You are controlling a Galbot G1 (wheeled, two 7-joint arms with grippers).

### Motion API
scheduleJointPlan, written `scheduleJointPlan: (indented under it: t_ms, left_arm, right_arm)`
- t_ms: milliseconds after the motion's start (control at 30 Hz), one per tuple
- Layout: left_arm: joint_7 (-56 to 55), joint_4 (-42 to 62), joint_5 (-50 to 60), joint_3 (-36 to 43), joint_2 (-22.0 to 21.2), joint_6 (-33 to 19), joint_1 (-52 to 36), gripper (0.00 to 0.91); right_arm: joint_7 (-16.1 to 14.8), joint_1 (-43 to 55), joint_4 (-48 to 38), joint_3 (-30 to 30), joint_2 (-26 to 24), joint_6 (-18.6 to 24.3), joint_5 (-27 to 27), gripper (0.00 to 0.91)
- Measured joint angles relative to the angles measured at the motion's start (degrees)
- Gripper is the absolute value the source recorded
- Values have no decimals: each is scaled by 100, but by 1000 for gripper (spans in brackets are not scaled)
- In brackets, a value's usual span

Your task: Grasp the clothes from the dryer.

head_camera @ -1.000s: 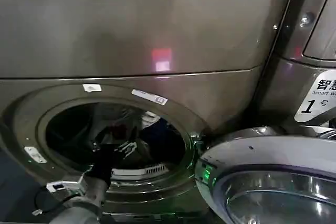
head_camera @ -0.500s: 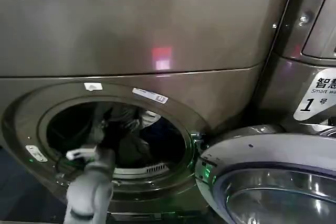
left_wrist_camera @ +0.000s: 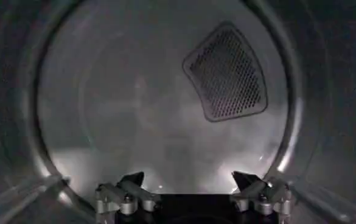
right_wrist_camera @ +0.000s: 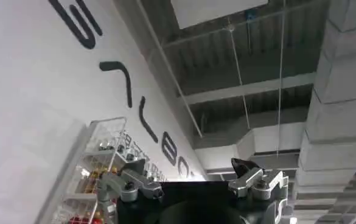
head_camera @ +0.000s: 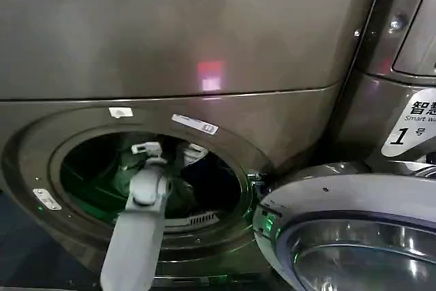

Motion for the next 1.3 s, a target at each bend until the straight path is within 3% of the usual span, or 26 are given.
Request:
scheduleJointPlan:
  t_ms: [567,1300]
  left_arm:
    - [2210,1602,1757,1519,-74,-837,-1153,907]
    - [2933,2267,2666,1981,-207,-997,-1221,907]
  right_arm:
    - [-33,-2,18,-24,22,23,-3,907]
    - [-59,102,43,-116,38,45,-40,907]
